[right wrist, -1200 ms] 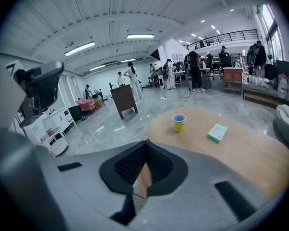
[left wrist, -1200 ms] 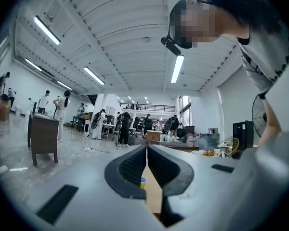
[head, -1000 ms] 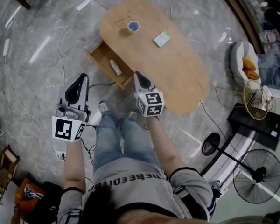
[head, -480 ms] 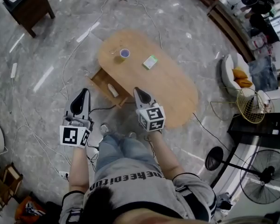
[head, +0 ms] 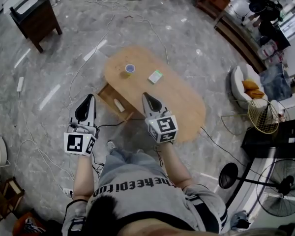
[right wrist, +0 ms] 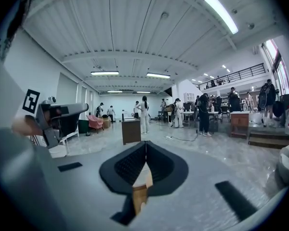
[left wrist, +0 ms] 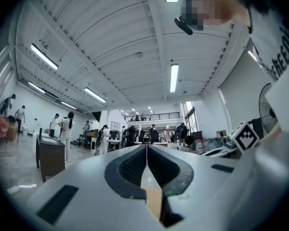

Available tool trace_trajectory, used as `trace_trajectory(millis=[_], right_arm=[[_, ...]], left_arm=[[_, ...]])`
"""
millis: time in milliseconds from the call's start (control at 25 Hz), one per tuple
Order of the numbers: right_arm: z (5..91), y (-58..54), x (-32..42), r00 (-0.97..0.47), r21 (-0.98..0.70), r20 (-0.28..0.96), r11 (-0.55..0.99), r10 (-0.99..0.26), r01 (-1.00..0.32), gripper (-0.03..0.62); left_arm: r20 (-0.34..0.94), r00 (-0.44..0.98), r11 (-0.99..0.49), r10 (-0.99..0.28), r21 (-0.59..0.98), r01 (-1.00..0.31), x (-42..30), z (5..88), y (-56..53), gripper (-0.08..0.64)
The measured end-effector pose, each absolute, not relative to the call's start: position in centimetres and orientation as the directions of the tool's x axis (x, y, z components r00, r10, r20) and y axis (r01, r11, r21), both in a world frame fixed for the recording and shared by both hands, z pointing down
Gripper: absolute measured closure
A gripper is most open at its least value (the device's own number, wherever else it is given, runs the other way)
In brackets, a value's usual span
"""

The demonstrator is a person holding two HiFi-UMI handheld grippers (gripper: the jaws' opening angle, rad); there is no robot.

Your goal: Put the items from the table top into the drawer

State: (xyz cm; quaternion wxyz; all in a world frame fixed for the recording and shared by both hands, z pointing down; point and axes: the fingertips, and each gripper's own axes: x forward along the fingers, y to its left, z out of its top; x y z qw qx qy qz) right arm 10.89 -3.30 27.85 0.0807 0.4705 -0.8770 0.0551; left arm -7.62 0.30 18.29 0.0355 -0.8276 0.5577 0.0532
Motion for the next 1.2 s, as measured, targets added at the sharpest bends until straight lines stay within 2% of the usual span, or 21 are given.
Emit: trace_trajectory(millis=[600,1200], right_arm=[[20.1,-0.4,14.1,-0.555,0.027,0.018,0.555,-0.832,-0.831,0.597],[16.4,2.0,18.7,-0.530,0.066,-0.079,0.526,-0.845,-0.848,0.597]], left_arm=[[-0.241,0.334,-0.337,-0.911,-0.031,-0.941,-5.5,12.6,3.8,0.548],[-0.291,0.279,-0.282,-0.915,-0.034,-0.959,-2.9,10.1,6.7,0.546]])
